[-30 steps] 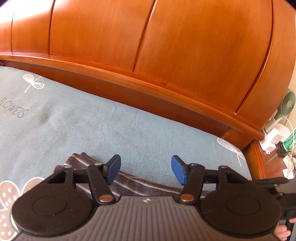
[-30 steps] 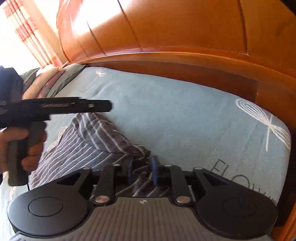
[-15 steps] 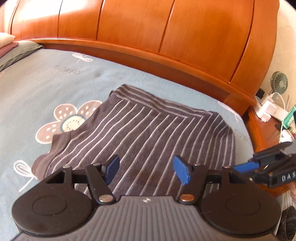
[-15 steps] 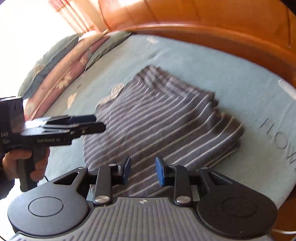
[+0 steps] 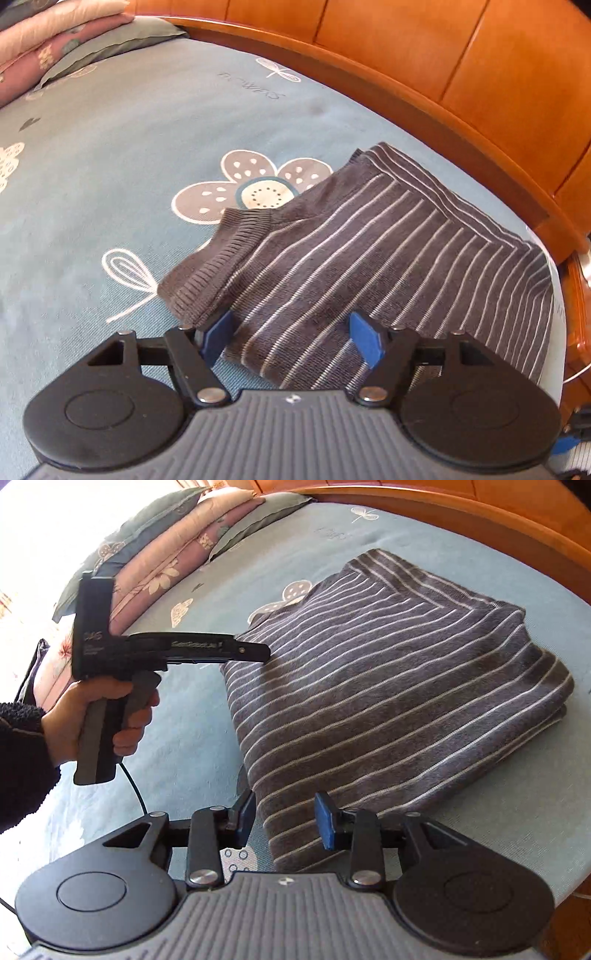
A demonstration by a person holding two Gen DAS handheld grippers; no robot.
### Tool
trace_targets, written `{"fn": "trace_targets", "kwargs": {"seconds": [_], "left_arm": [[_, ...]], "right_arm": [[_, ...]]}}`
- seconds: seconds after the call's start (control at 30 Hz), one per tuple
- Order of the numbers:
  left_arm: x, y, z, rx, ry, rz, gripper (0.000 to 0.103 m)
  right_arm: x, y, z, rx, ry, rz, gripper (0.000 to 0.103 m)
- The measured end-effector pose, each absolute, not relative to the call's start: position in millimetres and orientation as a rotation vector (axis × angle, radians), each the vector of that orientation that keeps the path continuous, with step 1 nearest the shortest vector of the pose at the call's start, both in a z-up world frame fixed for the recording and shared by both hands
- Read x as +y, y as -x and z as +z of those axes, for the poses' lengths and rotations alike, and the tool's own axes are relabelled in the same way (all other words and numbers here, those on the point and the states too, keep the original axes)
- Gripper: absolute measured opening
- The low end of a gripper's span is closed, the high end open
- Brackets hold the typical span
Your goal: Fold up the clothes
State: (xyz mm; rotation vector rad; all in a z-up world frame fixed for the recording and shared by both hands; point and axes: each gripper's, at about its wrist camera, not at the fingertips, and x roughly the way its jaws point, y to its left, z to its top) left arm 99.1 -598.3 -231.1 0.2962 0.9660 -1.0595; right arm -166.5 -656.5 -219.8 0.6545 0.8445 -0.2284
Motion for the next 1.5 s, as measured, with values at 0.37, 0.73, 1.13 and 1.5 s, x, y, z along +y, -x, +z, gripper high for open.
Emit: {"fn": "trace_targets", "kwargs": {"seconds": [0.37,0.73,1.13,1.5], "left_arm": [[-494,-83,-192,0.73,-0.445,-0.921,0.089],[-416,-72,-176,0.591,-0.391,-0.792,0.089],[-376,-62,-155,0.577,-0.32,-0.609,0.099],[-375,-12,-159,0.773,-0.243,-0.466,0.099]], "right_arm": [[-641,125,-200,0.83,-0.516,-0.245,0.049],[-619,82,-206,0.925,-0.461,-0.322,0.052],[-600,48,-225,1.109,-0.288,-0.4,0.069],[-605,55,-212,1.204,-0.209,-0.35,0.078]]}}
